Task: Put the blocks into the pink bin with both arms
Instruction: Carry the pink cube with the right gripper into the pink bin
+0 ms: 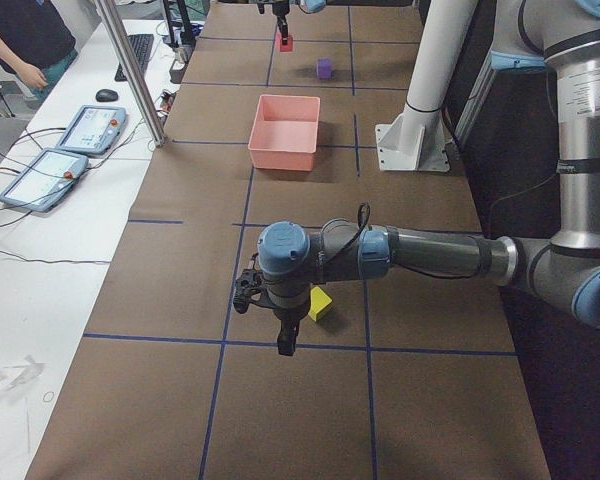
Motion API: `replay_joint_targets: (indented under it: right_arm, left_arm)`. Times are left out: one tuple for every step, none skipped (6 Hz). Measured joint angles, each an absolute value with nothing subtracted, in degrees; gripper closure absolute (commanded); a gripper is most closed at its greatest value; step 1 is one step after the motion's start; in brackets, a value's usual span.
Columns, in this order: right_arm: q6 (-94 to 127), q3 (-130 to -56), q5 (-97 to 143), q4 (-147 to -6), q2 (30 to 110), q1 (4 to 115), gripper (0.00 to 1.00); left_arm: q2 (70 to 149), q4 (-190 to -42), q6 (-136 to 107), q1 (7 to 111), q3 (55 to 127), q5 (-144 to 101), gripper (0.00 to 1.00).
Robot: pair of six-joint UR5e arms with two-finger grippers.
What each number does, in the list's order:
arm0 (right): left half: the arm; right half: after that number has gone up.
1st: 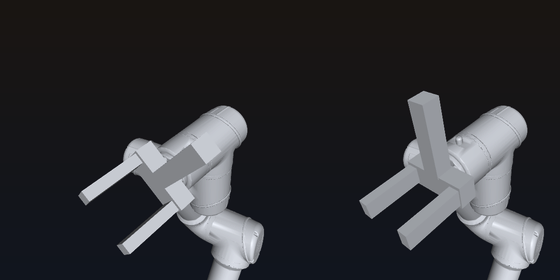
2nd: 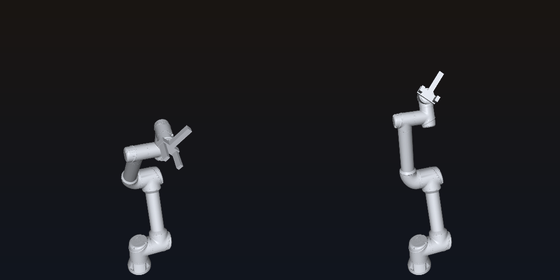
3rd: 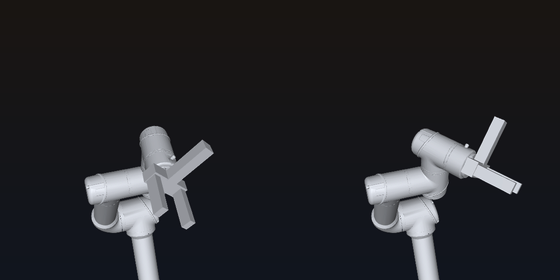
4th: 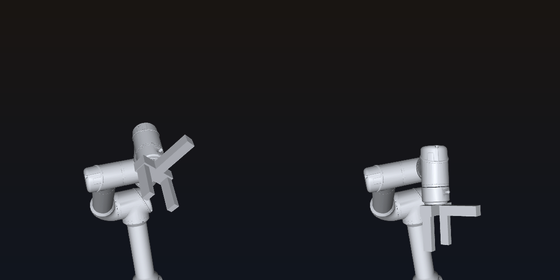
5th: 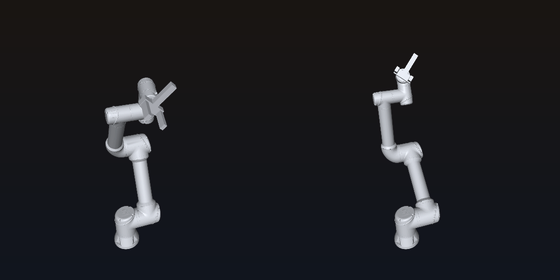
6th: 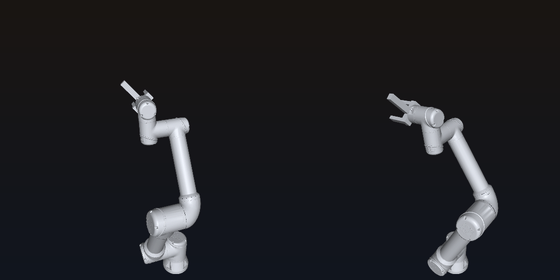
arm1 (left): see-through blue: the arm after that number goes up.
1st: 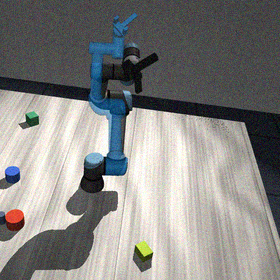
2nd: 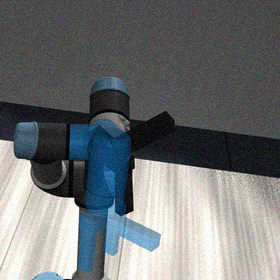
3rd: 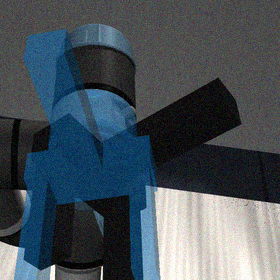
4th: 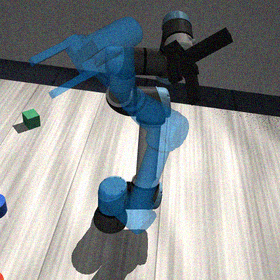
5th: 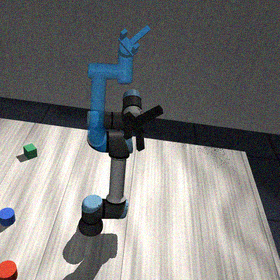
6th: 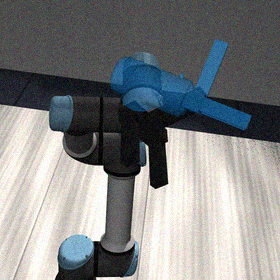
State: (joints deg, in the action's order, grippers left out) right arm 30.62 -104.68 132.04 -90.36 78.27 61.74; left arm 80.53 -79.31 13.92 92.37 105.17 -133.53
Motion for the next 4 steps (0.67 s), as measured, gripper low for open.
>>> replay_joint_targets:
  right_arm:
    - [44.12, -107.37, 130.8, -91.87, 73.96, 57.4, 0.66]
    - [57.64, -108.07, 127.7, -92.34, 69.05, 51.8, 0.66]
    - [68.65, -107.67, 123.24, -92.97, 64.12, 45.95, 0.66]
    - [75.79, -106.14, 119.36, -94.36, 58.78, 41.46, 0.51]
  left_arm:
    - [80.81, -79.37, 13.76, 91.22, 105.23, -133.51, 0.0]
    - [81.54, -79.98, 13.61, 90.5, 105.27, -133.53, 0.0]
    - [82.32, -82.51, 13.56, 90.24, 105.21, -133.55, 0.0]
    - [82.66, -87.27, 13.54, 90.02, 104.73, -133.52, 0.0]
